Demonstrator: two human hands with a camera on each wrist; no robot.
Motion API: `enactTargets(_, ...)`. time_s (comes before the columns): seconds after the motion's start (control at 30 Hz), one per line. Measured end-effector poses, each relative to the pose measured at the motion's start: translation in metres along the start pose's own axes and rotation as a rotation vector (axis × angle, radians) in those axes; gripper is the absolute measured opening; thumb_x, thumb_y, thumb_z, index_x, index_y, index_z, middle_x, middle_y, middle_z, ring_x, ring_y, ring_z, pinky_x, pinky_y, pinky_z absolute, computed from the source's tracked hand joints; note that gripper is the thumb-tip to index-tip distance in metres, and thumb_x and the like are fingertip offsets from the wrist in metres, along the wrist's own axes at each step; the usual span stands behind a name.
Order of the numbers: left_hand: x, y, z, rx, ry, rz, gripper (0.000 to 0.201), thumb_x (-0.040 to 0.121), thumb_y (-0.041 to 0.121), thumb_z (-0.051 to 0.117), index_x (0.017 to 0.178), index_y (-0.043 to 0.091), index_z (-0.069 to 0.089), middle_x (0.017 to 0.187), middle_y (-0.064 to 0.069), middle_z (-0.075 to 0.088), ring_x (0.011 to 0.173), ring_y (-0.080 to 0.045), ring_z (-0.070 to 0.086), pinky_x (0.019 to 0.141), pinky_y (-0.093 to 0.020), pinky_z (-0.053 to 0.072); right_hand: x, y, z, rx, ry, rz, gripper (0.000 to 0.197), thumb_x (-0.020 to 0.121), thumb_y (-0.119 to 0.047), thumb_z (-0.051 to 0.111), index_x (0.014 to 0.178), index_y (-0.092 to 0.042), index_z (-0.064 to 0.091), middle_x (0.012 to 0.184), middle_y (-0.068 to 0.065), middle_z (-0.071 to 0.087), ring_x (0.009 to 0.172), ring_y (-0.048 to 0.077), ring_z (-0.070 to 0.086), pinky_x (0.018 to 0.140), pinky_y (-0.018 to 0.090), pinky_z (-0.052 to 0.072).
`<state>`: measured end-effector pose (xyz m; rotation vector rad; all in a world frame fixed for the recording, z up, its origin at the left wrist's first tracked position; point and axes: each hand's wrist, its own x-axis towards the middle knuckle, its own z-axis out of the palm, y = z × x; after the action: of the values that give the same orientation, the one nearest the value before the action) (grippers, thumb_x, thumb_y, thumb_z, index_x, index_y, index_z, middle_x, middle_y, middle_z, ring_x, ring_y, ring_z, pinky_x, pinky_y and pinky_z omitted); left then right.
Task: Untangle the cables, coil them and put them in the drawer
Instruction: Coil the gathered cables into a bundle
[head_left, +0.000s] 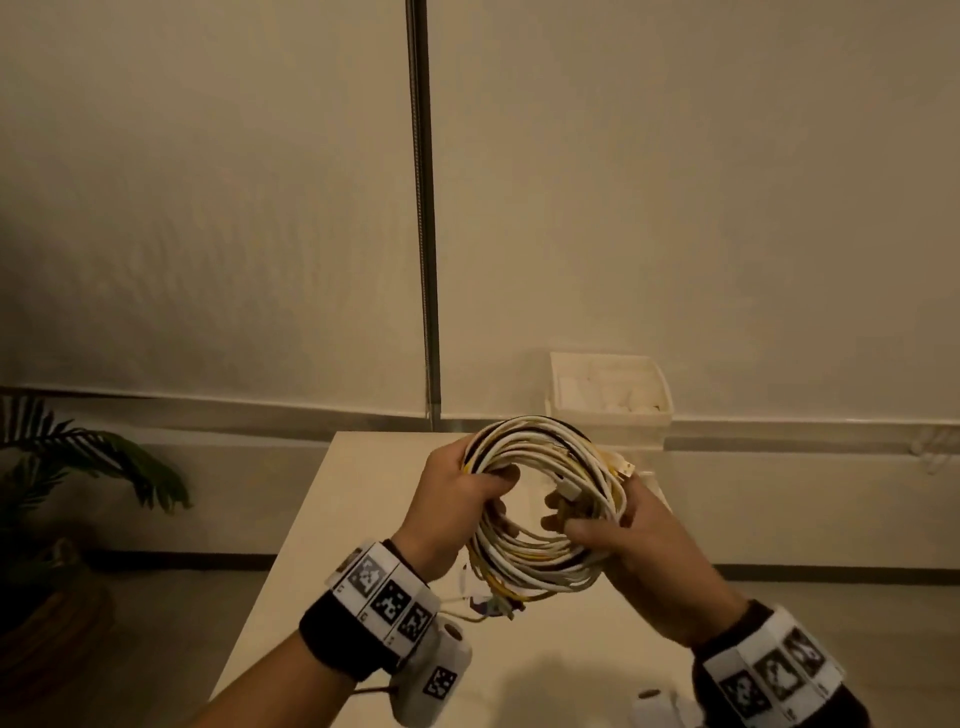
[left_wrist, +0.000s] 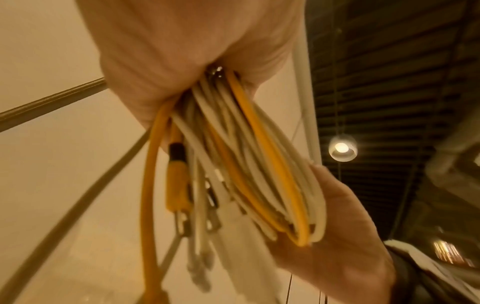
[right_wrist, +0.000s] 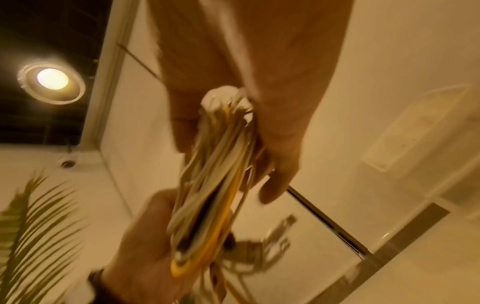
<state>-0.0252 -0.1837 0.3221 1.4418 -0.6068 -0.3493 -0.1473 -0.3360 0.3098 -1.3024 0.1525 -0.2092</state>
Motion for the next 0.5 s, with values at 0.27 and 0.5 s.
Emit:
enactTargets(0.27,0.026,0.052,-0.002,0.597,-0.408,0.201,0.029,0.084,0.004,0.063,0.074,0.032,0.06,0.062,0.015,0.059,0.057,0.001,0.053,0.06,-0.026,0.043,0.01,-0.031,-0.046,0.199,-0.305,0.169,0.085,0.075,-0.035,0.079,0.14,0.0,0.039,0.127,0.033,0.049,0.118,0.049,0.046,0.096,0.062,0.041)
enactTargets(0.5,0.033,0.068,-0.002,0.74,-0.519,0.192,0.006,0.085,0.006,0.062,0.085,0.011,0.065,0.076,-0.005,0.065,0.065,-0.014,0.058,0.063,-0.035,0.05,0.009,-0.051,-0.044,0.14,-0.424,0.244,0.085,0.077,-0.032,0.076,0.144,0.0,0.034,0.131,0.032,0.05,0.117,0.046,0.052,0.102,0.063,0.037)
